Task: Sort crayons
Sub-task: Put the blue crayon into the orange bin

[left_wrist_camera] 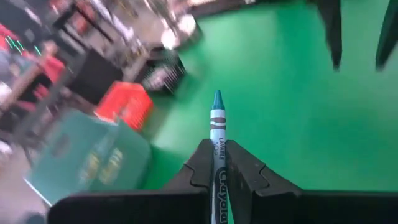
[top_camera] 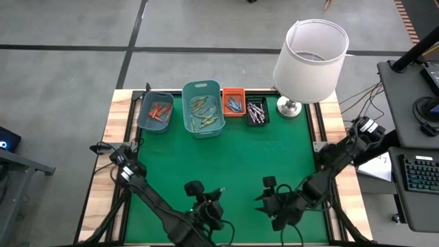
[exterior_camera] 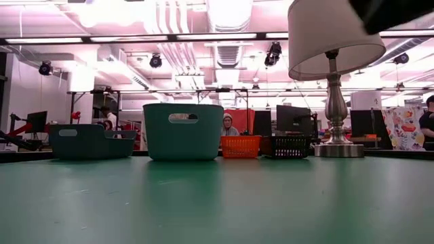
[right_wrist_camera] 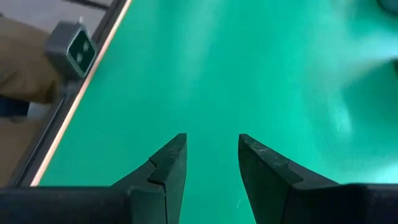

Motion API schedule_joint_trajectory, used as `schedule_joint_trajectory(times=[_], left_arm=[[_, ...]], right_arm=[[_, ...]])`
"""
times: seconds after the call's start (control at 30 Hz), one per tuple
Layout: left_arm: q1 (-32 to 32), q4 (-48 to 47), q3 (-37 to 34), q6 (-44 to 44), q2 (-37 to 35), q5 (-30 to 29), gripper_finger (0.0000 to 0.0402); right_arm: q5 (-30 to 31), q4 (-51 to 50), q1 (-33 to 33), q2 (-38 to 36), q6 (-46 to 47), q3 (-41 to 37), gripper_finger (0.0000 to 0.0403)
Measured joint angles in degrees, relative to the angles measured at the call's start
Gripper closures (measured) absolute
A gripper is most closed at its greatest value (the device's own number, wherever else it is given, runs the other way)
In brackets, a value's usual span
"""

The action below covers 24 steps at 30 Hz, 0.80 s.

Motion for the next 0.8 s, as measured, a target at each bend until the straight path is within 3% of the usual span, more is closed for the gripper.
schedule_joint_trajectory(times=[0.17,0.4,0.57,0.8], left_arm=[[-0.2,0.1,-6.1,3.4,-6.8,-5.6,0.0401],[-0.8,1.9,-25.3,-6.2,-18.3,-7.5,0.0401],[-1.3,13.5,-40.9,-9.8,-27.0,-10.4,0.0401],[-0.1,27.9,-56.0,-1.4,-37.8,-13.4,0.0402]], right_arm=[[-4.2,9.0,-4.8,0.0,-6.8,-2.0,0.0268],[-5.8,15.0,-9.4,0.0,-13.4,-2.1,0.0268],[-5.8,20.3,-12.4,0.0,-17.0,-2.1,0.0268],[-5.8,24.6,-18.2,0.0,-20.8,-2.1,0.0268]])
